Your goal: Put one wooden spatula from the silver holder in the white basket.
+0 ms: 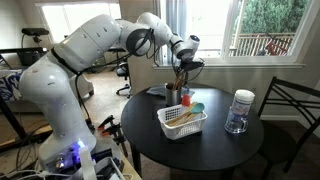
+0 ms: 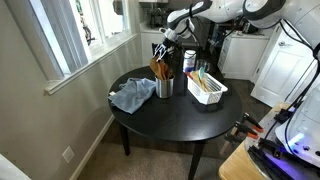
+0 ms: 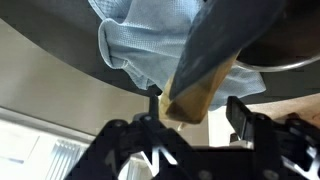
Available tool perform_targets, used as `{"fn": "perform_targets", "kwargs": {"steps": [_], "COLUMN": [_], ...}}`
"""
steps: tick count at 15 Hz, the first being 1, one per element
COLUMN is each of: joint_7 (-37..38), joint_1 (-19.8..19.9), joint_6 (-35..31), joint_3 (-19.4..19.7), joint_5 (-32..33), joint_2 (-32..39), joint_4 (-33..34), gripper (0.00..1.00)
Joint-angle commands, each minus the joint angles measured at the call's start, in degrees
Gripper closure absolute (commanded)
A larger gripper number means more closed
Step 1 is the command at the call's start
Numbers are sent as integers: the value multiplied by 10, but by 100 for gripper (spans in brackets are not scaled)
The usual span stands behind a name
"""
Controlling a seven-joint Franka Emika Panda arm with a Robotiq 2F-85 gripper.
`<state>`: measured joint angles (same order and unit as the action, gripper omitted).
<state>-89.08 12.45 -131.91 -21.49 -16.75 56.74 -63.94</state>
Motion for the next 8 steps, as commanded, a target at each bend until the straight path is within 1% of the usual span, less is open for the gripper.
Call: {"fn": "perform_targets", "kwargs": {"steps": [1,6,8], "joint_7": [1,18,21], "joint_1": [-10,-20,-24], "joint_6": [1,-5,-4], "joint_3": [17,38,43], "joint_5": [-9,-3,-1], "joint_2": [-4,-8,-8], "joint_4": [7,12,15], "gripper": [61,91,95]}}
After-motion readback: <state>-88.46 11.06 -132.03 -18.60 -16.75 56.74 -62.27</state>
